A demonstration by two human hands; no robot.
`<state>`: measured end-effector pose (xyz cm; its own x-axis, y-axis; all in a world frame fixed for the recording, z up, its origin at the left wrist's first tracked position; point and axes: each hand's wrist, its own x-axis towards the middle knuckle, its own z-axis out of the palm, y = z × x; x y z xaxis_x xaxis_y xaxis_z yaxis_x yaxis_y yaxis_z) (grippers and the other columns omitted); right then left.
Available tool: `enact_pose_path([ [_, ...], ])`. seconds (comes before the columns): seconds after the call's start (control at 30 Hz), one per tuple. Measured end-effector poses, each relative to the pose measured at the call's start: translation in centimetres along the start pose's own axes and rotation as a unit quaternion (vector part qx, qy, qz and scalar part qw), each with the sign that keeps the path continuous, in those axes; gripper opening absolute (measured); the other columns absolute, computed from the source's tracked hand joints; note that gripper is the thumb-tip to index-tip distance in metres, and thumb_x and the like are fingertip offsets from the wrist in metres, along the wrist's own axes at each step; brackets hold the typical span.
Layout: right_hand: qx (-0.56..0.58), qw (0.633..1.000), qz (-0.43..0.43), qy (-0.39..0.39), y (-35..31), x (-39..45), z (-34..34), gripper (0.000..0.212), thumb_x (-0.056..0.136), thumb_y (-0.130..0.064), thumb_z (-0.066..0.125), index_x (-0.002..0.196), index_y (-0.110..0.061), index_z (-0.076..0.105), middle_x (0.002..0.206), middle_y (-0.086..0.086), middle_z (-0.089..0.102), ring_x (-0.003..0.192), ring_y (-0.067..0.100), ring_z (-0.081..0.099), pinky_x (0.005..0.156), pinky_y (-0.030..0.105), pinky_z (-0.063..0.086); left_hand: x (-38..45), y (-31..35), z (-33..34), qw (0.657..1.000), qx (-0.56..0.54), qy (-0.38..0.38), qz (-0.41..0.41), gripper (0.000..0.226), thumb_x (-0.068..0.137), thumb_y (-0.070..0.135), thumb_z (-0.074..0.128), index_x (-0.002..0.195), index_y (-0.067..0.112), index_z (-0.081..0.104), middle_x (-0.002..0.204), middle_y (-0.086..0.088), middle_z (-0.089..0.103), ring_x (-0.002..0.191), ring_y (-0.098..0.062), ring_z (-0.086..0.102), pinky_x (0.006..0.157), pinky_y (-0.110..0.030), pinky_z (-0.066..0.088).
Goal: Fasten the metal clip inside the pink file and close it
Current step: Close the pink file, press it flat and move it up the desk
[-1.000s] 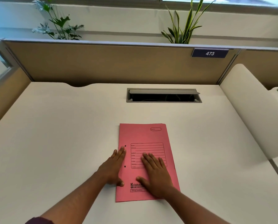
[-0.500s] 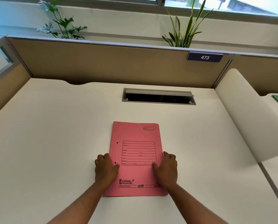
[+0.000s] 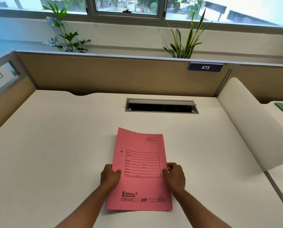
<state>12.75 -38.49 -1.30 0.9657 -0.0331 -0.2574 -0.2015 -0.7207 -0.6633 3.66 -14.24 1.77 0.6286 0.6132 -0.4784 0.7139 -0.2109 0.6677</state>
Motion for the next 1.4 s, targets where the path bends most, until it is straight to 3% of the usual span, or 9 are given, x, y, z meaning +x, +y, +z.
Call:
enact_pose_path([
  [0.2,0.040,0.999,-0.004,0.014,-1.2,-0.5,0.6,0.037,0.086,-0.031,0.063,0.122,-0.027,0.060,0.113,-0.001,0.062,0.094,0.018,0.067,0.079,0.036,0.055,0.7,0.3,-0.8,0.997,-0.074,0.003,-0.009,0.025,0.096,0.017,0.059,0.117,0.010,0.049,0.117,-0.015,0.063,0.093,-0.030,0.061,0.081,-0.040,0.054],
  [0.3,0.108,0.993,0.047,-0.007,-2.8,-0.2,0.9,0.035,0.083,-0.031,0.065,0.118,-0.032,0.058,0.104,-0.008,0.069,0.085,0.010,0.068,0.075,0.034,0.054,1.5,0.3,-1.8,0.996,-0.092,-0.008,-0.006,0.031,0.096,0.018,0.059,0.124,0.008,0.049,0.121,-0.015,0.062,0.100,-0.033,0.062,0.088,-0.046,0.055],
  [0.37,0.161,0.982,0.094,-0.024,-3.7,0.3,1.3,0.032,0.083,-0.032,0.066,0.114,-0.032,0.057,0.102,-0.010,0.069,0.087,0.012,0.069,0.083,0.039,0.057,2.1,0.3,-2.6,0.994,-0.105,-0.019,-0.002,0.032,0.096,0.019,0.059,0.125,0.010,0.048,0.123,-0.014,0.061,0.103,-0.034,0.062,0.090,-0.048,0.055],
  [0.47,0.245,0.956,0.150,-0.063,-5.0,1.2,2.2,0.024,0.087,-0.025,0.067,0.110,-0.019,0.064,0.102,0.000,0.073,0.091,0.024,0.072,0.087,0.047,0.061,3.4,0.2,-4.1,0.992,-0.122,-0.029,0.001,0.032,0.097,0.020,0.059,0.126,0.011,0.048,0.123,-0.013,0.061,0.104,-0.033,0.062,0.090,-0.048,0.055],
  [0.53,0.268,0.944,0.164,-0.098,-5.9,1.4,2.7,0.016,0.091,-0.021,0.065,0.101,-0.011,0.073,0.093,0.007,0.080,0.086,0.029,0.076,0.077,0.042,0.063,4.3,0.2,-4.9,0.990,-0.139,-0.036,0.005,0.031,0.097,0.019,0.059,0.125,0.012,0.048,0.122,-0.012,0.061,0.103,-0.033,0.062,0.090,-0.048,0.055],
  [0.9,0.226,0.958,0.124,-0.128,-13.2,1.3,7.4,0.024,0.099,-0.036,0.057,0.102,-0.018,0.071,0.099,0.001,0.077,0.089,0.023,0.073,0.065,0.032,0.056,11.1,0.8,-11.7,0.980,-0.185,-0.063,0.028,0.025,0.096,0.022,0.060,0.119,0.016,0.051,0.113,-0.009,0.064,0.100,-0.032,0.065,0.089,-0.051,0.057],
  [1.03,0.281,0.933,0.153,-0.165,-16.3,2.1,8.9,0.020,0.101,-0.031,0.059,0.105,-0.016,0.071,0.099,0.005,0.080,0.090,0.027,0.075,0.065,0.033,0.058,14.2,0.8,-13.6,0.977,-0.199,-0.069,0.026,0.024,0.096,0.023,0.062,0.117,0.018,0.051,0.111,-0.008,0.065,0.098,-0.031,0.066,0.086,-0.050,0.058],
  [1.3,0.327,0.925,0.145,-0.127,-21.0,5.7,12.3,0.011,0.095,-0.014,0.068,0.099,-0.007,0.077,0.093,0.011,0.082,0.087,0.034,0.077,0.080,0.046,0.064,21.0,0.5,-16.9,0.980,-0.192,-0.048,0.016,0.021,0.095,0.020,0.062,0.113,0.017,0.050,0.108,-0.008,0.064,0.092,-0.026,0.064,0.072,-0.037,0.056],
  [1.4,0.315,0.935,0.126,-0.107,-22.8,7.5,13.5,0.008,0.092,-0.014,0.073,0.090,-0.007,0.076,0.087,0.011,0.081,0.076,0.028,0.077,0.066,0.038,0.063,23.6,1.2,-17.8,0.984,-0.172,-0.026,0.025,0.019,0.097,0.021,0.058,0.113,0.015,0.051,0.110,-0.008,0.062,0.093,-0.027,0.062,0.075,-0.037,0.053],
])
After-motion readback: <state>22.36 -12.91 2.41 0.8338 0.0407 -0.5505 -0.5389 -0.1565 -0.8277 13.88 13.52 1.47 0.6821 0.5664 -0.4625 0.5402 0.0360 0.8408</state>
